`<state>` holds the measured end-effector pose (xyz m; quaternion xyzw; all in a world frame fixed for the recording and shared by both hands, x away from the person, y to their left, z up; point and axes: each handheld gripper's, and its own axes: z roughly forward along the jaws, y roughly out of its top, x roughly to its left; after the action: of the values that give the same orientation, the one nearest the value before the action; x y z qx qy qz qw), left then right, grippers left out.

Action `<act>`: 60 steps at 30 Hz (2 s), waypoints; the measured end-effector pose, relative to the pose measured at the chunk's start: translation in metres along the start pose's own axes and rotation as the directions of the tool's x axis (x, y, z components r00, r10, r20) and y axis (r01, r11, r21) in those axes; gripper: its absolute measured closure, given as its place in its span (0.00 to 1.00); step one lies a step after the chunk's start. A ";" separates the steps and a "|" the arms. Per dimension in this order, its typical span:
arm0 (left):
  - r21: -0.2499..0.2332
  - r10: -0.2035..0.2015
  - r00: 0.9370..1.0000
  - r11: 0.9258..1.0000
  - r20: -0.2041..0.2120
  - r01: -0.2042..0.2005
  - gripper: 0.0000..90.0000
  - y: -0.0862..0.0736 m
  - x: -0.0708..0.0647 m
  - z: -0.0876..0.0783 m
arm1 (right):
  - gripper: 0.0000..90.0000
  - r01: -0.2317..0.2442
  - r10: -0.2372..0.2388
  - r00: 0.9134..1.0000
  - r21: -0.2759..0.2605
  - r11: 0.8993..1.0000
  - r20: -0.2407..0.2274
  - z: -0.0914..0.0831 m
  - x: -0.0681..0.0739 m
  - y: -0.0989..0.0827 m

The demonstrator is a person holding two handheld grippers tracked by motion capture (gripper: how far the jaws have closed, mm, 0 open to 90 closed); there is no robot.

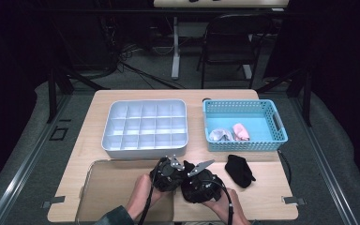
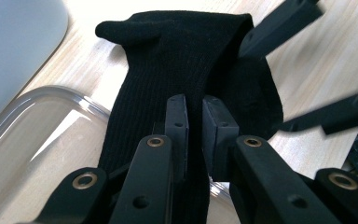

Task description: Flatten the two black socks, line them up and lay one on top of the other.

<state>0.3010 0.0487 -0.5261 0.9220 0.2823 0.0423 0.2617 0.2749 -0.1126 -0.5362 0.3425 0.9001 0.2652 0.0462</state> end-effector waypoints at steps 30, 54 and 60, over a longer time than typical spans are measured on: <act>0.100 0.149 0.989 0.984 0.011 -0.150 0.60 -0.002 -0.007 0.005 | 0.98 -0.032 0.025 0.999 0.198 0.980 0.039 -0.004 -0.053 -0.021; 0.122 0.250 0.965 0.958 0.074 -0.258 0.49 -0.001 -0.024 0.026 | 0.68 -0.168 0.158 0.981 0.093 0.981 0.109 -0.002 -0.066 -0.026; 0.134 0.270 0.961 0.952 0.063 -0.276 0.52 -0.001 -0.027 0.029 | 0.68 -0.135 0.119 0.986 0.143 0.981 0.118 -0.006 -0.070 -0.024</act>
<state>0.2845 0.0218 -0.5499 0.9691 0.1486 0.0377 0.1932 0.3121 -0.1749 -0.5504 0.4158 0.8899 0.1800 0.0525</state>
